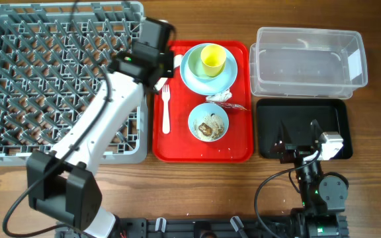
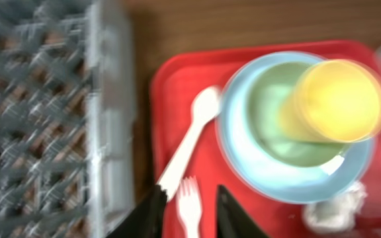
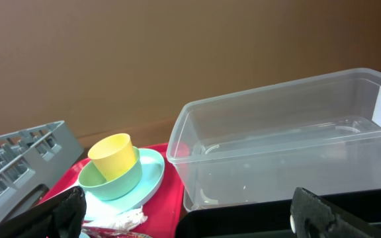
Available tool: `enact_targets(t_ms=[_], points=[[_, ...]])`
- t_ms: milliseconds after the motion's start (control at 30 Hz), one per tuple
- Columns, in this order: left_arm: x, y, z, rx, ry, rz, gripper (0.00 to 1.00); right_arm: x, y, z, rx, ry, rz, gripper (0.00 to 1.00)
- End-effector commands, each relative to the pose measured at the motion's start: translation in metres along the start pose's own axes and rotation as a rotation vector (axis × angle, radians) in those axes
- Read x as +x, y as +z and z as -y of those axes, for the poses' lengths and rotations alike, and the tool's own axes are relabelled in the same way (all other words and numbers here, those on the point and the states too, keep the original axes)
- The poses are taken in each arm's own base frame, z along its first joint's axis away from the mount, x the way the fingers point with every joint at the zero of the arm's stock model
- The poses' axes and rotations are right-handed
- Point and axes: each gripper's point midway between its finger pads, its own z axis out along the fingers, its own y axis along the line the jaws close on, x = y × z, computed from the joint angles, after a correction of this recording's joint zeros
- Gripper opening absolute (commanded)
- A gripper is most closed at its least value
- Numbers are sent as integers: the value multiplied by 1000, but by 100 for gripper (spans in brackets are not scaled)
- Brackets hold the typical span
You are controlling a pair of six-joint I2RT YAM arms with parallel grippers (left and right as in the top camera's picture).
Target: Sort waste into correct bins and load items into the dishwasher rack
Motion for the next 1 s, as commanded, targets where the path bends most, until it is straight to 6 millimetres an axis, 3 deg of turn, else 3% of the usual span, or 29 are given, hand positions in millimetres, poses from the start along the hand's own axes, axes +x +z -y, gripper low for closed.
enact_targets(t_ms=[0, 100, 200, 300, 433, 700, 967], points=[[-4, 15, 14, 6, 100, 17, 29, -2, 0, 0, 2, -3, 10, 100], [18, 49, 9, -18, 107, -65, 28, -2, 0, 0, 2, -2, 10, 100], [37, 84, 16, -17, 185, -118, 18, -2, 0, 0, 2, -2, 10, 100], [43, 107, 24, -5, 313, -116, 22, -2, 0, 0, 2, -2, 10, 100], [48, 126, 19, -16, 327, -121, 31, -2, 0, 0, 2, -3, 10, 100], [72, 153, 4, -38, 318, -193, 33, -2, 0, 0, 2, -2, 10, 100], [81, 175, -9, -54, 293, -207, 30, -2, 0, 0, 2, -2, 10, 100]])
